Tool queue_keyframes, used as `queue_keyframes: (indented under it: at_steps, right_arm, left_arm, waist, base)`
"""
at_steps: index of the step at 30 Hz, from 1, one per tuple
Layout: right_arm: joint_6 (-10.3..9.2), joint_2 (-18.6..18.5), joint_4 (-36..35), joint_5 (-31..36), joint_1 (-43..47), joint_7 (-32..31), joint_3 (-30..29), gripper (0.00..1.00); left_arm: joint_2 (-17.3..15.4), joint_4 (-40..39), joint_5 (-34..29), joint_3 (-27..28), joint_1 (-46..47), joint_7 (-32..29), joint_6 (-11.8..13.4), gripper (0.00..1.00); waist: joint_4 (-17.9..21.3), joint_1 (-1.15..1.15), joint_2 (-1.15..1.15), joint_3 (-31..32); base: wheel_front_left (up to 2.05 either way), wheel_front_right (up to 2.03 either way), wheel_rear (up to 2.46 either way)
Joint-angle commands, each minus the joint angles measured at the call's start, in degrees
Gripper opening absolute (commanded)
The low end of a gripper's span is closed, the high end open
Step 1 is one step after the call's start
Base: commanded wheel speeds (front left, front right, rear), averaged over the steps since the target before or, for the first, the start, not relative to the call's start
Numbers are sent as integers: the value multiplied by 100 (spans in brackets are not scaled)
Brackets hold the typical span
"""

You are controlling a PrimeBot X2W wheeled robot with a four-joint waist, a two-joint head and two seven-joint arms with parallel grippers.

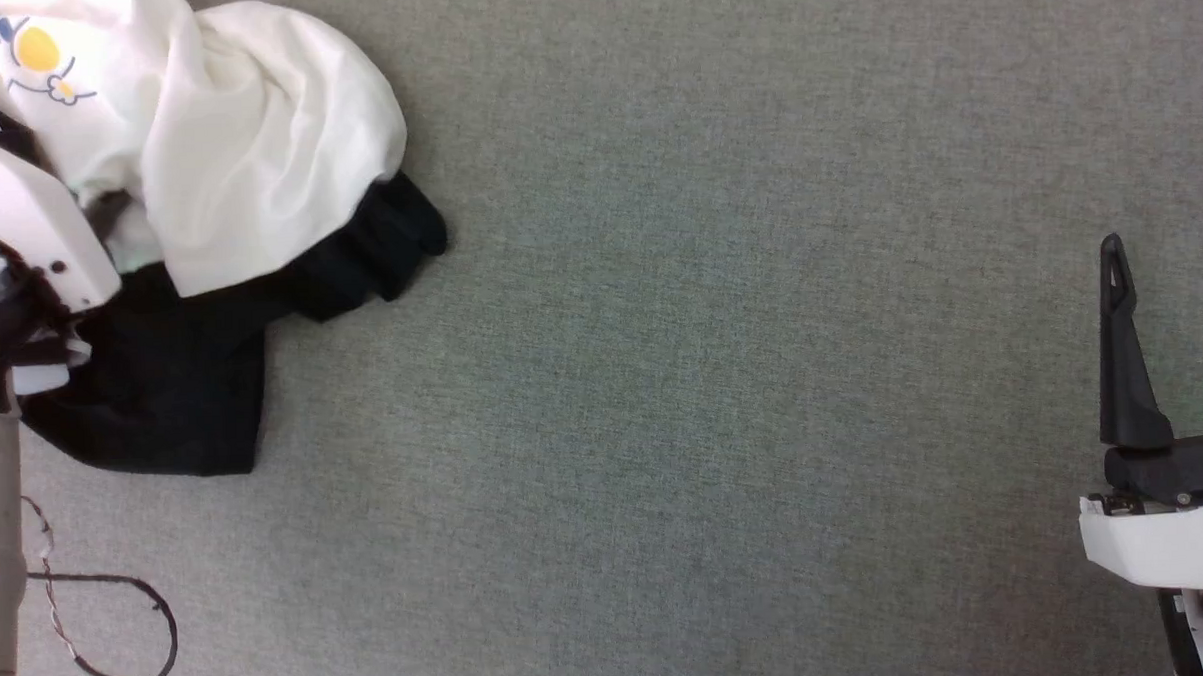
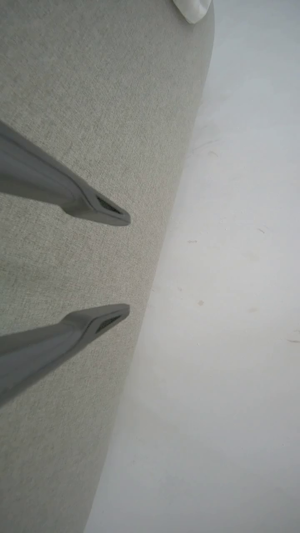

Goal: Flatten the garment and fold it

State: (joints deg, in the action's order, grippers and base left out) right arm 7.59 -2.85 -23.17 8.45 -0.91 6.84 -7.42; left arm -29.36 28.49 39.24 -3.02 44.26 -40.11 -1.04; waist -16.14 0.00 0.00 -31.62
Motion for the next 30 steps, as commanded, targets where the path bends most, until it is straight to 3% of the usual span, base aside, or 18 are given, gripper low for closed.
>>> queue_keyframes:
  at_steps: [1, 10, 16, 23, 30]
  right_arm:
    - [-10, -3, 22, -41, -7, 44, -13, 100]
    - [-10, -3, 450, -319, 23, 300, 0, 100]
    - [-10, -3, 867, -599, 25, 521, 31, 100]
    - [-10, -3, 1270, -913, 240, 709, 1, 100]
    - [-10, -3, 1535, -1226, 304, 802, 35, 100]
  left_arm:
    - [-43, 16, -10, 52, -10, 86, -50, 0]
    - [-7, -245, 287, 398, 314, 611, -176, 0]
    - [-15, -680, 463, 577, 740, 688, -124, 0]
    - [361, -1352, 621, 466, 1497, 478, 209, 0]
    - [839, -1922, 523, 122, 2499, 332, 638, 0]
  waist:
    - [-10, 0, 0, 75]
    - [-155, 0, 0, 748]
    - [-192, 0, 0, 1318]
    - [-201, 0, 0, 1905]
    - [106, 0, 0, 2326]
  base:
    - [0, 0, 0]
    - [0, 0, 0]
    - [0, 0, 0]
    - [0, 0, 0]
    - [0, 0, 0]
